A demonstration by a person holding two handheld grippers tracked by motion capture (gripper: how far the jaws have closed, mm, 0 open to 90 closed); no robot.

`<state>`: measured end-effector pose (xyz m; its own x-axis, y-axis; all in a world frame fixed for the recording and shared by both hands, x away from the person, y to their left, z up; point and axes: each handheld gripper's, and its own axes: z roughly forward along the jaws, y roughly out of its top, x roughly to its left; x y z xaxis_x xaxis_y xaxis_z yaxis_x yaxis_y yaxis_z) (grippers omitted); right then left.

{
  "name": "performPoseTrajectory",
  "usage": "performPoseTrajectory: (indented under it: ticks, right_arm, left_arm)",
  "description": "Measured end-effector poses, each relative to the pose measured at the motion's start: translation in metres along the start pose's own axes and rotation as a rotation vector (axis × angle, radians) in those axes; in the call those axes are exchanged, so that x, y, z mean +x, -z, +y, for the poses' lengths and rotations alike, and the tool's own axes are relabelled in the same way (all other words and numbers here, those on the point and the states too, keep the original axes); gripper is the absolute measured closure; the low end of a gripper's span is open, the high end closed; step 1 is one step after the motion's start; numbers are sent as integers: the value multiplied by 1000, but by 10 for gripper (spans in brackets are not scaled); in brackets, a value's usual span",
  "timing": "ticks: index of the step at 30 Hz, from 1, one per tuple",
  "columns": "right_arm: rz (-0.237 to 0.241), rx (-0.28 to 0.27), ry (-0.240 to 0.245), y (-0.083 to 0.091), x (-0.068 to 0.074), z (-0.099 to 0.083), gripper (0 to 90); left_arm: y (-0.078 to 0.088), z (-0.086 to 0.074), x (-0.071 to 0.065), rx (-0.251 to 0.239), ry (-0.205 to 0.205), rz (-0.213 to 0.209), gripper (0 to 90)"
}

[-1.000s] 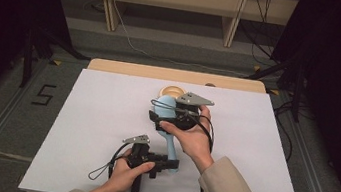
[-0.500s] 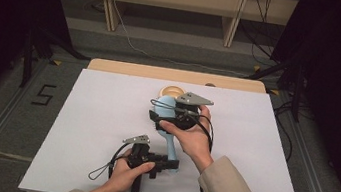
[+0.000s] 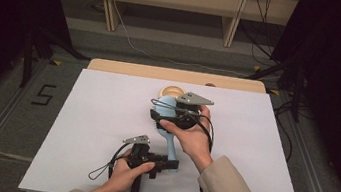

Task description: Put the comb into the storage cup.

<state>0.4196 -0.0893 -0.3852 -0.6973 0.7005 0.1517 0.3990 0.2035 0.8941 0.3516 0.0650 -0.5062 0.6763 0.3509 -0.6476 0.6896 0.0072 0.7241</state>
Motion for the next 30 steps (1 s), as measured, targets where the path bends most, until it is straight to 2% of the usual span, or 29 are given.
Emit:
performPoseTrajectory:
  ticks: [30]
  right_arm:
    - [-34,2,-43,4,2,1,188]
  left_arm:
    - [0,0,1,15,-26,13,635]
